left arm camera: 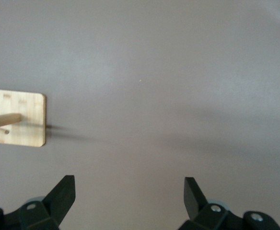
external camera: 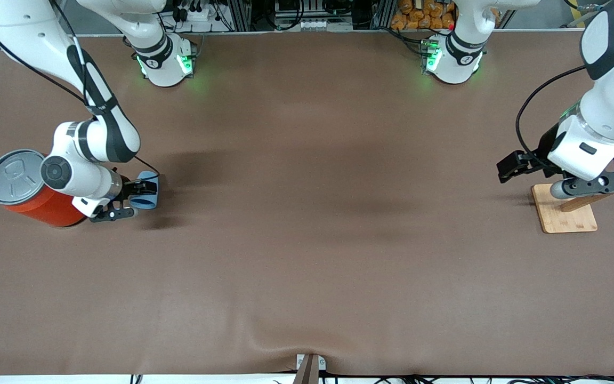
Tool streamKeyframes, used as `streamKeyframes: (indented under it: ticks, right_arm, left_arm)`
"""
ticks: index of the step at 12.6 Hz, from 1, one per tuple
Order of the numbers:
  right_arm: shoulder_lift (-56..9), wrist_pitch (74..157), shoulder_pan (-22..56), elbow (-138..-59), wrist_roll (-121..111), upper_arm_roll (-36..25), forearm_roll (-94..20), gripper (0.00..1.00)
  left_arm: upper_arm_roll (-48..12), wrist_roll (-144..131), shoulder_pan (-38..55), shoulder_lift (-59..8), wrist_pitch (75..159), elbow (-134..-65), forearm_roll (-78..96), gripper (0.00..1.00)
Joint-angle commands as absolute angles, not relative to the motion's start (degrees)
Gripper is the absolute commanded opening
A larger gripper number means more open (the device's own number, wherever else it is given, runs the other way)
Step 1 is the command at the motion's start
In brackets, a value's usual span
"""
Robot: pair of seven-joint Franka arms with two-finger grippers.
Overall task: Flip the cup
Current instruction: 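Grasp the blue cup with the right gripper and lift it toward mid-table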
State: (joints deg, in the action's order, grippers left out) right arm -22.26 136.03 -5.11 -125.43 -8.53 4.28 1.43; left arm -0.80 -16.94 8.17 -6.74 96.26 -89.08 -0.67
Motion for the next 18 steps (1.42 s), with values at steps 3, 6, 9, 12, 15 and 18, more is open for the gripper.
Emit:
streamKeyframes:
  ticks: [3, 6, 9, 12, 15, 18]
  right_arm:
    - [-22.6, 132.2, -6.0, -121.9, -8.4, 5.5, 1.8, 0.00]
    - [-22.7, 114.8, -2.8, -107.6, -8.7, 5.9, 1.6, 0.00]
    - [-22.8, 106.8, 5.7, -96.2, -11.9, 6.7, 0.5, 0.00]
    - [-26.9, 110.4, 16.7, -88.3, -17.4, 6.8, -1.6, 0.00]
    - [-35.7, 111.3, 28.1, -74.8, -24.0, 6.7, -0.8, 0.00]
    - [-41.5, 116.1, 38.8, -69.2, -23.8, 6.4, 6.1, 0.00]
  left_arm:
    - [-0.4, -16.0, 5.6, -5.7, 94.7, -89.2, -0.8, 1.00]
    - [-0.4, -16.0, 4.7, -5.3, 92.6, -89.0, -0.8, 1.00]
    - [-0.4, -15.9, 4.4, -5.0, 91.2, -89.0, -0.8, 1.00]
    - [-0.4, -16.8, 4.3, -5.3, 91.0, -88.7, -0.8, 1.00]
    - [0.0, -16.1, 2.3, -4.9, 89.3, -86.9, -0.8, 1.00]
    - [-0.1, -16.0, 1.2, -4.6, 89.2, -86.9, -0.8, 1.00]
